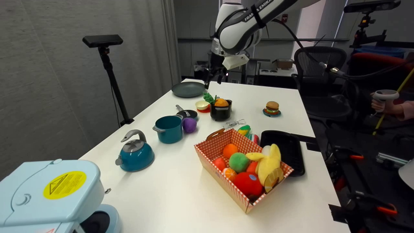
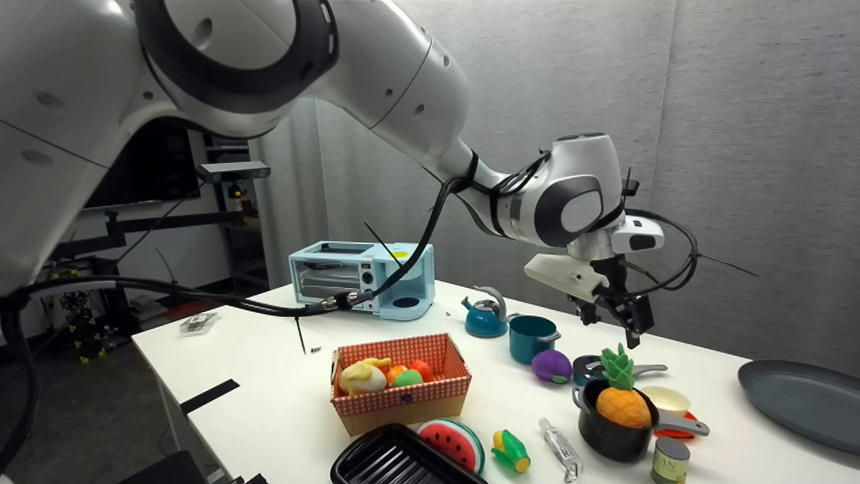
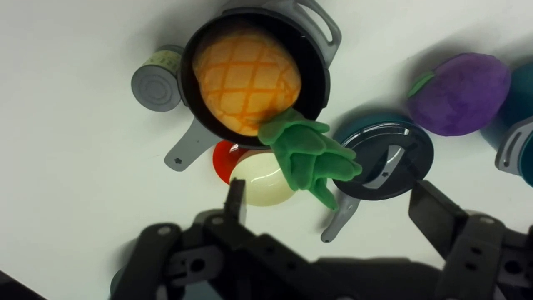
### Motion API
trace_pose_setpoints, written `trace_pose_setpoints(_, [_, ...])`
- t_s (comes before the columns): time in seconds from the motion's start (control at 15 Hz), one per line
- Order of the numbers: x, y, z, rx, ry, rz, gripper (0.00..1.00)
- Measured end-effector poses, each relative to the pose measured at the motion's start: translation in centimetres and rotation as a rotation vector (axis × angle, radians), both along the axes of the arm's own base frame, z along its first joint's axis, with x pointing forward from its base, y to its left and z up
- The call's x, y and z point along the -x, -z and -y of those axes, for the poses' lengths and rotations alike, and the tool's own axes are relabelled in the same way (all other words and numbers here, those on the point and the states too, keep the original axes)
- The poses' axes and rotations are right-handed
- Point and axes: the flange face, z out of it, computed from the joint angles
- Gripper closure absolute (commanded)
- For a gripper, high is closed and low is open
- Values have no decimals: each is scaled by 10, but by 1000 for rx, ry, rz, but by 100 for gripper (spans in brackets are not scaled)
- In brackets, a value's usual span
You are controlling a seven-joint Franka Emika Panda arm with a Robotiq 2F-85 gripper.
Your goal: Take the pineapple plushie from the black pot and put it in the blue pot
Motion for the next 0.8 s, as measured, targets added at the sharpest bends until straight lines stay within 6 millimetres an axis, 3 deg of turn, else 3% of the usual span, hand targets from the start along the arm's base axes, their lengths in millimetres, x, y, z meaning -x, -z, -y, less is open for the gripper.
trace_pose_setpoints(0.27, [-3,22,9,-1,12,-19,0])
trace_pose_setpoints(0.8, [-13,57,7,-2,5,-43,0])
